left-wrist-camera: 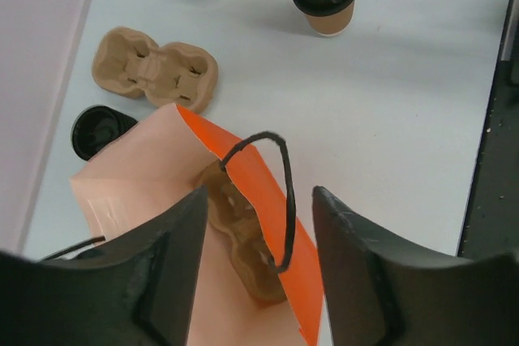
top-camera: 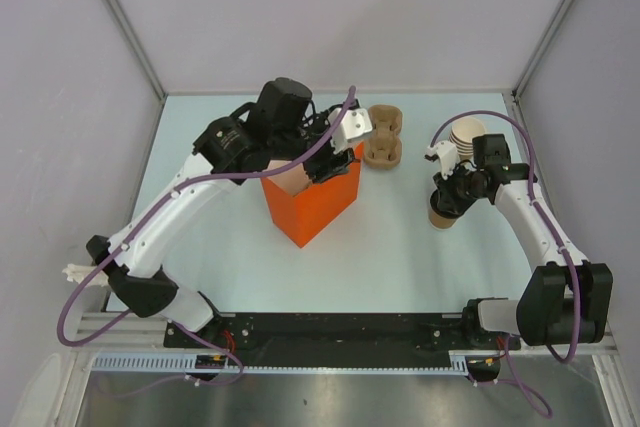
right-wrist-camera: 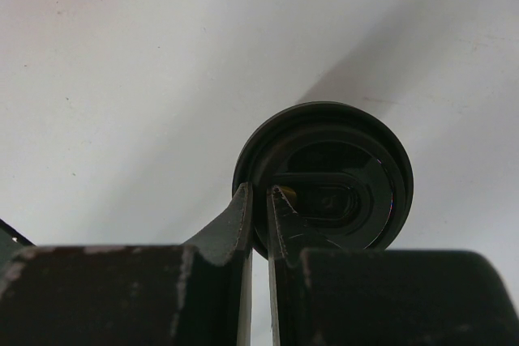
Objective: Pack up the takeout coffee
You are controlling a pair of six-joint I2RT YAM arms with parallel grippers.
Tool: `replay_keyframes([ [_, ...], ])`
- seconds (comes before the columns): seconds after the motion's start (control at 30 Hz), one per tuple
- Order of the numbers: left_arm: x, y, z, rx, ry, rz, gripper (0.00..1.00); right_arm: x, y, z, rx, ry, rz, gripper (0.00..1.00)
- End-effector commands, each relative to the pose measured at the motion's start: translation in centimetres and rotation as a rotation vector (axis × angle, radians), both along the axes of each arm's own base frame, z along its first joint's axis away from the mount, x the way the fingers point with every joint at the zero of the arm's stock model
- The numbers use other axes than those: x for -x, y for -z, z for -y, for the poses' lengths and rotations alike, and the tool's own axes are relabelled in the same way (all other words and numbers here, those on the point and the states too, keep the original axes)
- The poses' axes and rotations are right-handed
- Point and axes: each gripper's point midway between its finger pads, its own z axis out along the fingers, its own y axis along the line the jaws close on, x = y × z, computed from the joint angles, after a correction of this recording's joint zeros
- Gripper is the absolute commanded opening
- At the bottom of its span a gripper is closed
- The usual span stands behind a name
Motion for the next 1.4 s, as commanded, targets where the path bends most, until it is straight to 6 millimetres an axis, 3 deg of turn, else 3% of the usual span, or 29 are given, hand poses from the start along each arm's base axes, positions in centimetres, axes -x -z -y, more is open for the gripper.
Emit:
replay_keyframes([
  [0.0,1.0,-3.7,0.4,0.081,0.028,0.045,0.69,-0.6,-0.5,0.0,-0.011,-0.002,0.035,0.0],
  [0.2,0.9,-7.3,0.1,0.143,0.014,0.118,0.99,-0.9,-1.1,0.3,-0.02,0.021,0.062,0.0],
  [0.3,0.5,-9.5,-0.8,0.17,-0.022,0.185,0.99,-1.0,-1.3,0.4,-0.027,0.029,0.066,0.0],
  [0.43,-0.4,-10.8,-2.3,0.187,-0.082,0.235,0.99,-1.0,-1.3,0.4,-0.031,0.031,0.064,0.0],
  [0.57,-3.2,-11.5,-5.1,0.227,-0.184,0.226,0.99,-1.1,-1.4,0.4,-0.033,0.034,0.071,0.0],
  [0.63,-4.2,-11.1,-5.8,0.255,-0.212,0.183,0.99,-1.1,-1.4,0.4,-0.034,0.036,0.071,0.0],
  [0.73,-7.5,-10.2,-8.8,0.273,-0.315,0.149,0.99,-1.1,-1.5,0.3,-0.038,0.037,0.074,0.0],
  [0.93,-11.4,-8.7,-12.2,0.328,-0.408,0.11,0.99,-1.1,-1.8,0.3,-0.042,0.033,0.085,0.0],
  [1.03,-12.6,-7.3,-13.1,0.34,-0.418,0.071,0.99,-1.1,-1.9,0.2,-0.042,0.031,0.086,0.0],
  [1.37,-14.5,-1.5,-12.7,0.336,-0.355,-0.135,0.96,-1.0,-2.0,0.1,-0.05,0.028,0.087,0.0],
])
